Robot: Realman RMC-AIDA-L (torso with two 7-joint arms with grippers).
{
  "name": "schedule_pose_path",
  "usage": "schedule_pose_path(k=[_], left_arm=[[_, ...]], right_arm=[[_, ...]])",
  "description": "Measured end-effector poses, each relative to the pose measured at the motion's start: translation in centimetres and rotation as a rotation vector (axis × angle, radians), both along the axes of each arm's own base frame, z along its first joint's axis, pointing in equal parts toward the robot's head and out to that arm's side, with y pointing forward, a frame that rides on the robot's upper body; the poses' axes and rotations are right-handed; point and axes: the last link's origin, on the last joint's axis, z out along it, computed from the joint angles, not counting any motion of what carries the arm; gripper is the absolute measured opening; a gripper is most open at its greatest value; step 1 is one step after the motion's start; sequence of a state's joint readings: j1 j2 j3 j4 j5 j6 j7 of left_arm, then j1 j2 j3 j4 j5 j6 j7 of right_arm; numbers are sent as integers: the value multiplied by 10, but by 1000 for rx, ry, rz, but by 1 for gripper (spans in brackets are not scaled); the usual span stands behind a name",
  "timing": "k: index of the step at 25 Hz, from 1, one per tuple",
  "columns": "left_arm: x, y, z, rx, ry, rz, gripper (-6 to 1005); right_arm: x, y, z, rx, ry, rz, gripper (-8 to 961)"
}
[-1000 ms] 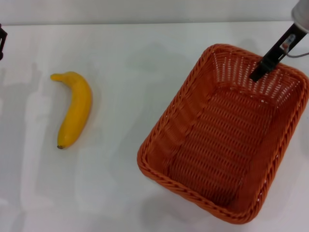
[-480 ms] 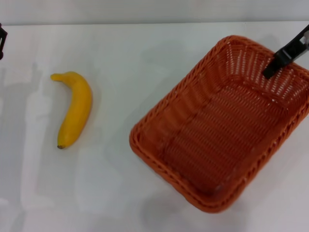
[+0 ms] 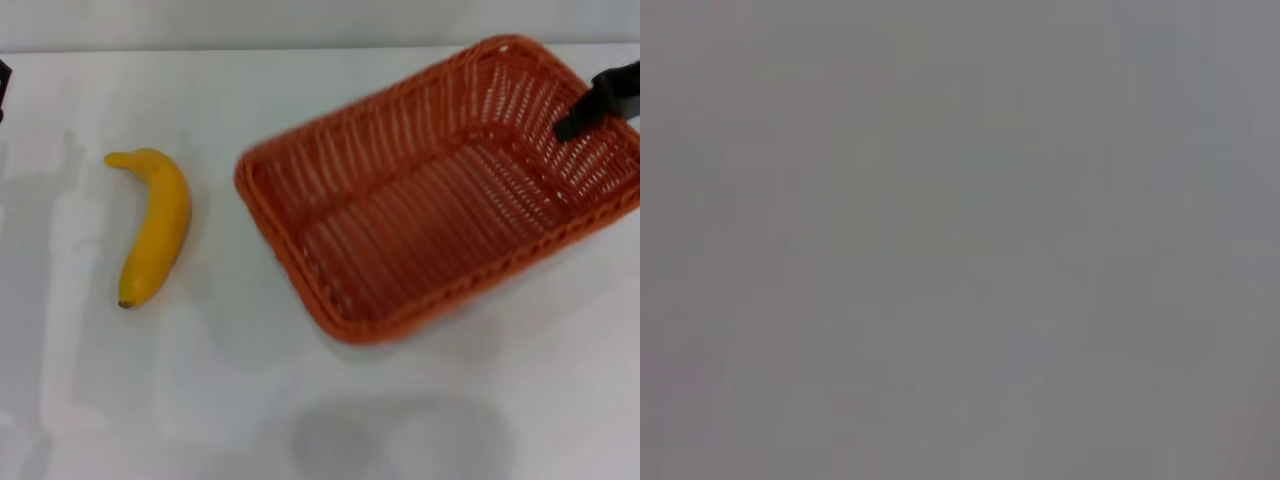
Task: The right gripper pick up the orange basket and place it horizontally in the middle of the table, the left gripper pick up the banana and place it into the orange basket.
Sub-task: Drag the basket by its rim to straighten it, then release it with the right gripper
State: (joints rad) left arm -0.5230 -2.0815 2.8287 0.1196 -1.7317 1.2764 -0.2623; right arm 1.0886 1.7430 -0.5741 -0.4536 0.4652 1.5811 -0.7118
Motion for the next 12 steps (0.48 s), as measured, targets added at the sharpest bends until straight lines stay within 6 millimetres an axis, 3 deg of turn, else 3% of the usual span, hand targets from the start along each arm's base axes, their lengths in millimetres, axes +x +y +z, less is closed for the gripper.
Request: schedule_pose_path(k=[5, 12], left_arm=[[-2, 0, 2, 3, 11, 3, 887], [-4, -2, 4, 4, 20, 8, 886]], right_arm=[[12, -6, -3, 72, 98, -89, 129], [19, -13, -14, 155, 98, -131, 130]])
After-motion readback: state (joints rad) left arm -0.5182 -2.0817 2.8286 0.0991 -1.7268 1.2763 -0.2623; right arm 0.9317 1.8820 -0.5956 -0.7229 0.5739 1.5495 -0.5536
